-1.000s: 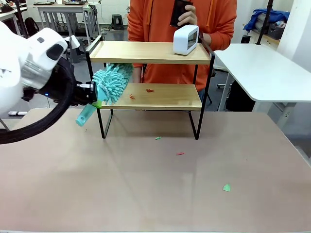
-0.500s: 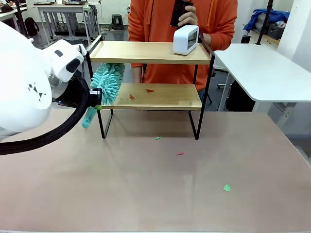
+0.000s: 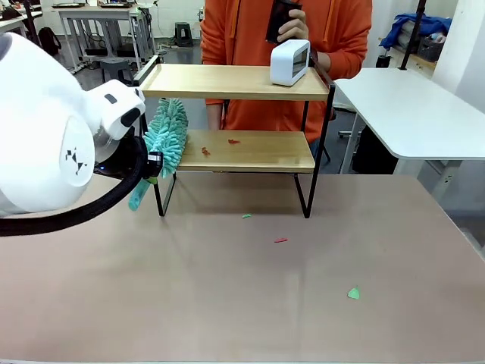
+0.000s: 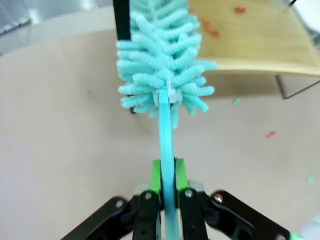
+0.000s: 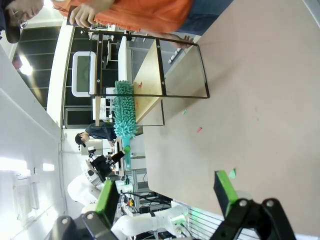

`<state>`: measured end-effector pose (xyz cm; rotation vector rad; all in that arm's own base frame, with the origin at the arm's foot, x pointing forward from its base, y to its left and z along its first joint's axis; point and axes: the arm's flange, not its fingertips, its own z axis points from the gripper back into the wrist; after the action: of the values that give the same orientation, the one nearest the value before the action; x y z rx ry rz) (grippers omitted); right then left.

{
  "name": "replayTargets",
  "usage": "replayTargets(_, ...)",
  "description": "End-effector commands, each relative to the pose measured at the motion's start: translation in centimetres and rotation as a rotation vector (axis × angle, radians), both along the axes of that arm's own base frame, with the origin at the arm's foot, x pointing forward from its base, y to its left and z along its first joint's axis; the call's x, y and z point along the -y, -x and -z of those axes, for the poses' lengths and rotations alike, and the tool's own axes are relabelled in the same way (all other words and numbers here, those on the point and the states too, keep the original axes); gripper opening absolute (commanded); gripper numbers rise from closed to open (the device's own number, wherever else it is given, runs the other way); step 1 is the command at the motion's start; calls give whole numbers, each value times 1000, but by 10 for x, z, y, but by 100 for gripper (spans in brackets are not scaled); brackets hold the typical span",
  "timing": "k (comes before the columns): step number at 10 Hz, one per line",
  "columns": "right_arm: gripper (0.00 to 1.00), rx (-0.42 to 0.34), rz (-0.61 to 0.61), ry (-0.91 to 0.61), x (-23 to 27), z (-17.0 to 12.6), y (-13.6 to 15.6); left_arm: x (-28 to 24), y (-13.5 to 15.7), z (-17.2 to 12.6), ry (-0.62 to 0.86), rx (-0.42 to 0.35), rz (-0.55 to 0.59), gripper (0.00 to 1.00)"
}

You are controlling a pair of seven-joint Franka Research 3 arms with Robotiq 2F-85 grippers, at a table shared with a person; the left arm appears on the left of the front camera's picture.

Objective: Clean the shelf.
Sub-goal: Clean the remaining tier of the Shelf with the Duster once objects are removed.

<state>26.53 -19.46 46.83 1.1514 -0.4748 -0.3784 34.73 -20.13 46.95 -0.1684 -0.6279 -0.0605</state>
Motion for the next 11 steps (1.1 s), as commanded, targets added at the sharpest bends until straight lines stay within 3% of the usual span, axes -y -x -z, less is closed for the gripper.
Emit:
replayTargets(1,100,38,-1,-11,-2,1,-2,3,-6,-10,11,-38,-18,12)
replayTargets(3,100,38,-1,-11,-2,1,-2,6,-10,-8,24,-88,22,12)
replayTargets(7,100,38,-1,-11,-2,1,-2,18,-24,-11,28,-93,46,12)
replayTargets(11,100,38,-1,-11,-2,1,-2,37,-34,-12,27,-119,166,12)
